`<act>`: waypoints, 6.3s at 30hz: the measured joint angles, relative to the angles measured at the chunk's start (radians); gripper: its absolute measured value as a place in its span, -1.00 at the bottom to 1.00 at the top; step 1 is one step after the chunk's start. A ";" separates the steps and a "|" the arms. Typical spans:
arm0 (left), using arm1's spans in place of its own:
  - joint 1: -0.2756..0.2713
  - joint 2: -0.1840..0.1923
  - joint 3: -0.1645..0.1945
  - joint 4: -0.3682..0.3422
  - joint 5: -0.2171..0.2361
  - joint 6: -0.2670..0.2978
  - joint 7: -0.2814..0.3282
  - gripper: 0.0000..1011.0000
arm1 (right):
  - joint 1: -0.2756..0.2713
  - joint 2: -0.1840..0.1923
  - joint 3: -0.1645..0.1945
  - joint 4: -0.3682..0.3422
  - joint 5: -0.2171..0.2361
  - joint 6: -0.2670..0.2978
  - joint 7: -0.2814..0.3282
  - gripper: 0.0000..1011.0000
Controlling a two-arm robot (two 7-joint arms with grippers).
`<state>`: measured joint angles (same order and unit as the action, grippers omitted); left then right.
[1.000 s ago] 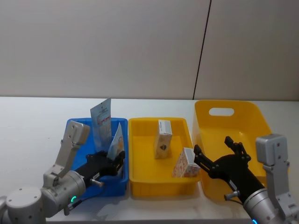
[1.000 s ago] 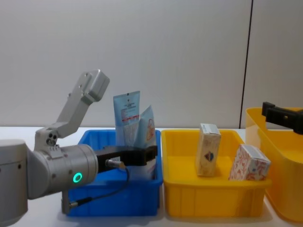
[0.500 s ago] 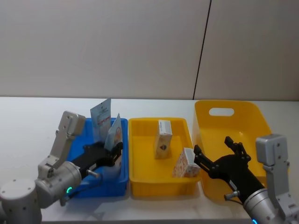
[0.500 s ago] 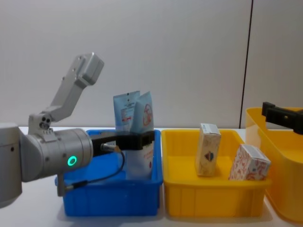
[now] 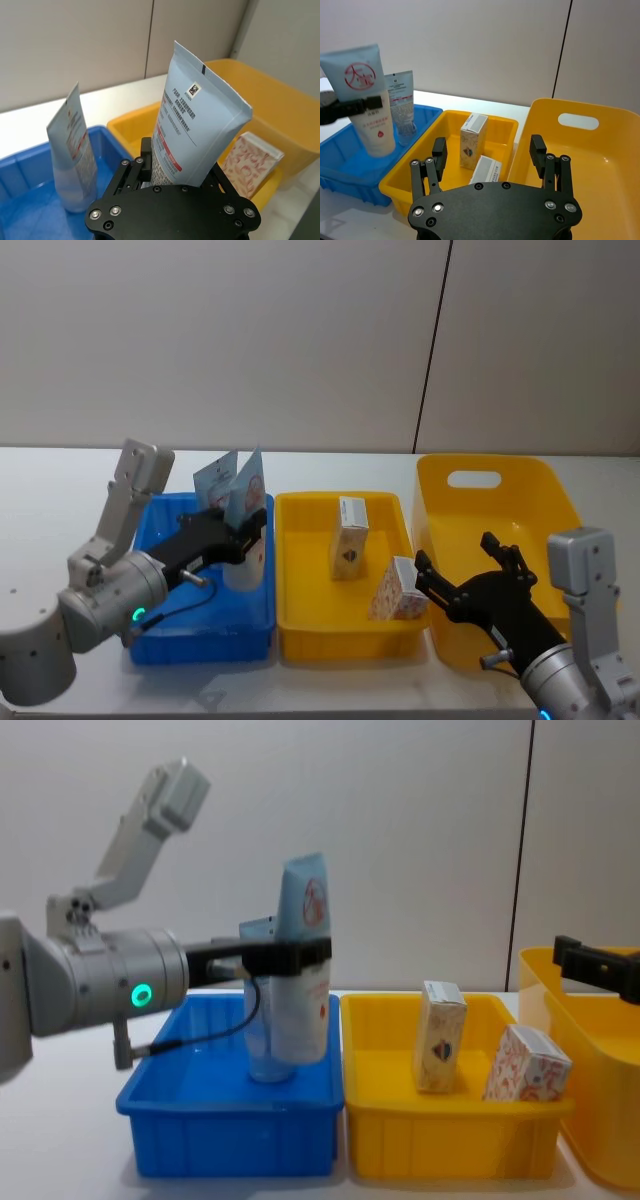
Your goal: Bimanual collaborative sorting of washing and personal care products
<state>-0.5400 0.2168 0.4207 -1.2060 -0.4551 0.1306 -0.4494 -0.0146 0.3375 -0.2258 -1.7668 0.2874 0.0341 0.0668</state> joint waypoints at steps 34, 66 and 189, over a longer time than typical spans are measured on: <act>-0.078 0.000 0.041 0.010 -0.174 -0.008 -0.327 -0.36 | 0.000 0.000 0.000 0.000 0.000 0.000 0.000 0.98; -0.127 -0.043 0.093 0.124 -0.225 -0.012 -0.469 -0.36 | 0.017 0.122 0.016 -0.104 0.142 0.208 0.213 0.98; -0.130 -0.046 0.096 0.132 -0.229 -0.012 -0.479 0.98 | 0.339 -0.073 0.047 0.198 -0.162 0.273 -0.174 0.25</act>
<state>-0.6697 0.1711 0.5167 -1.0739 -0.6838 0.1187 -0.9282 0.3241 0.2644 -0.1793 -1.5690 0.1253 0.3073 -0.1076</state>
